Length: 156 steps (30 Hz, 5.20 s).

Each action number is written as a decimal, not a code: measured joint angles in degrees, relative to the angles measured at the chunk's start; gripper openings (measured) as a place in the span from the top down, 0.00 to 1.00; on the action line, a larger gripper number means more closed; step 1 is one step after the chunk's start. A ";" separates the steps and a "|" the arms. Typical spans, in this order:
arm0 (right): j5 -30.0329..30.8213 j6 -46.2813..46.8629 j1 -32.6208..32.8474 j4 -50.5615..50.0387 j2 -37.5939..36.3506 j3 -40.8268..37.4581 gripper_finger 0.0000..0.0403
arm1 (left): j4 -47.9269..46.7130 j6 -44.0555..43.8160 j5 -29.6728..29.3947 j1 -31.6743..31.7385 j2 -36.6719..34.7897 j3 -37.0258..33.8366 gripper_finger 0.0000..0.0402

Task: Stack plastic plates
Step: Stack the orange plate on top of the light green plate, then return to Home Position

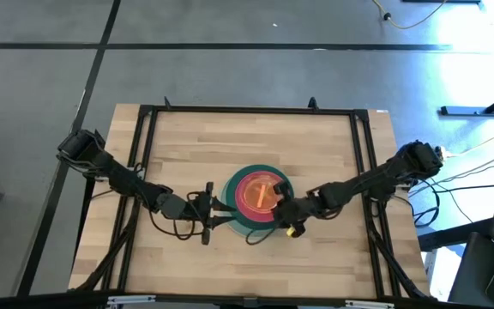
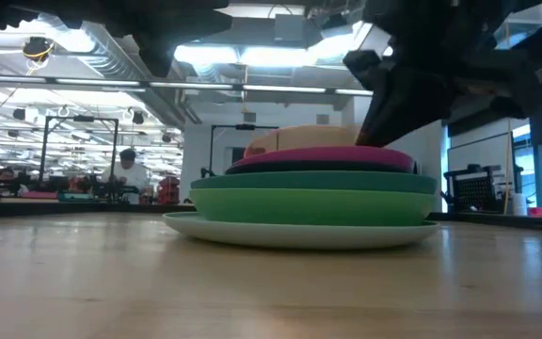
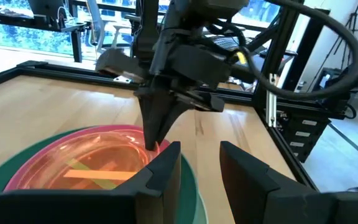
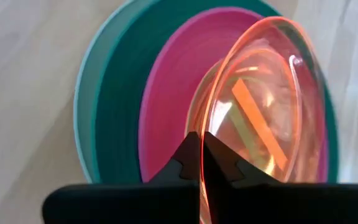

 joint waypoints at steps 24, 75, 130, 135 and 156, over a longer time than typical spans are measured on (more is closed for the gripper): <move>-4.31 12.32 -0.10 -9.99 -8.19 4.50 0.55 | -0.41 1.42 2.75 0.27 0.00 -0.02 0.74; -35.03 11.75 -36.74 30.00 -47.70 -37.22 0.98 | -14.93 8.73 4.27 14.58 -56.38 -32.28 1.00; -23.85 21.90 -36.83 20.83 -89.70 -55.01 1.00 | -38.07 8.55 6.60 16.41 -82.62 -32.28 1.00; -18.97 19.51 -28.95 19.94 -89.37 -55.01 1.00 | -38.07 8.72 6.75 16.41 -82.62 -32.28 1.00; -16.83 16.24 -25.69 19.47 -89.31 -55.01 1.00 | -39.86 9.43 17.04 22.82 -82.60 -32.06 1.00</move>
